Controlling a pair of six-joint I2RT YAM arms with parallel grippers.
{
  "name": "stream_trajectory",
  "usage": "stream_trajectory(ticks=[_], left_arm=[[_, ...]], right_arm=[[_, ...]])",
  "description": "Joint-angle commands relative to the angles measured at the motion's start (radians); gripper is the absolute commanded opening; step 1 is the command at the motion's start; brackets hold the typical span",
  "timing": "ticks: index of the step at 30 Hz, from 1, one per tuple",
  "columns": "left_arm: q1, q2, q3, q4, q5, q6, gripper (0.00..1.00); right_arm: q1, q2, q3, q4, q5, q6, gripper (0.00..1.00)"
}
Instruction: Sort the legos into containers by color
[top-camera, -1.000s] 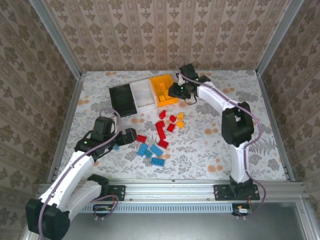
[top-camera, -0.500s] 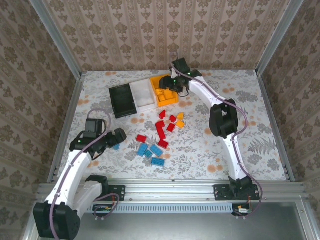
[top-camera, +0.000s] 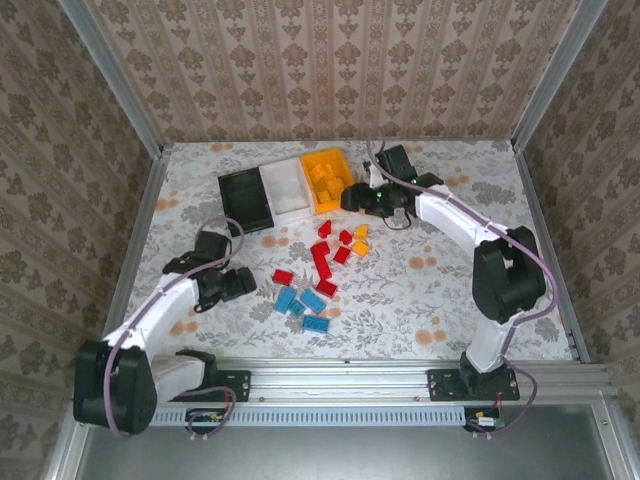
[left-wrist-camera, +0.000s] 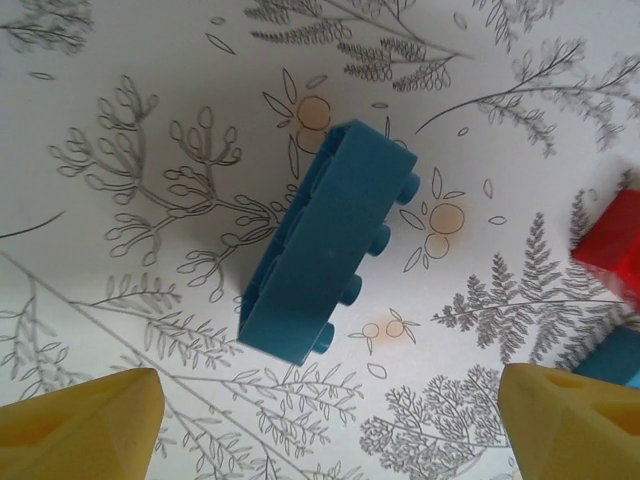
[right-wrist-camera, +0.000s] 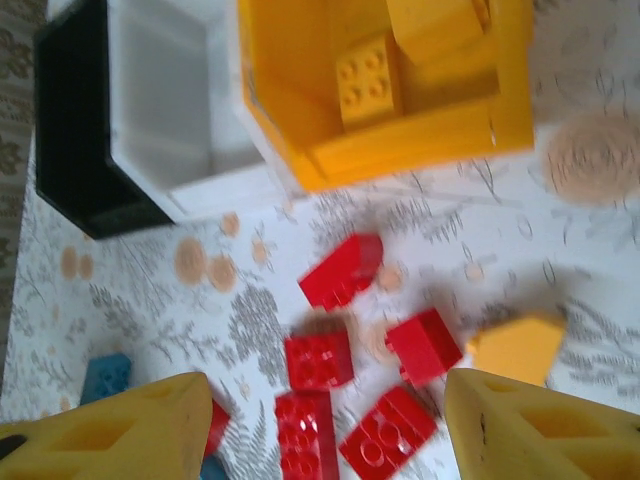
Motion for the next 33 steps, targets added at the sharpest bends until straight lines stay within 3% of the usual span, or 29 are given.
stream_trajectory(ticks=[1, 15, 23, 33], left_arm=[[-0.032, 0.06, 0.029, 0.013, -0.064, 0.003, 0.86], [-0.04, 0.172, 0.058, 0.1, -0.127, 0.1, 0.73], [-0.032, 0.242, 0.076, 0.156, -0.111, 0.129, 0.53], [-0.02, 0.26, 0.079, 0.165, -0.083, 0.143, 0.15]], right_arm=[[0.004, -0.058, -0.11, 0.031, -0.015, -0.028, 0.64], [0.005, -0.16, -0.284, 0.042, -0.016, -0.027, 0.64], [0.005, -0.173, -0.29, 0.029, -0.011, -0.026, 0.64], [0.007, -0.173, -0.276, 0.022, -0.011, -0.016, 0.64]])
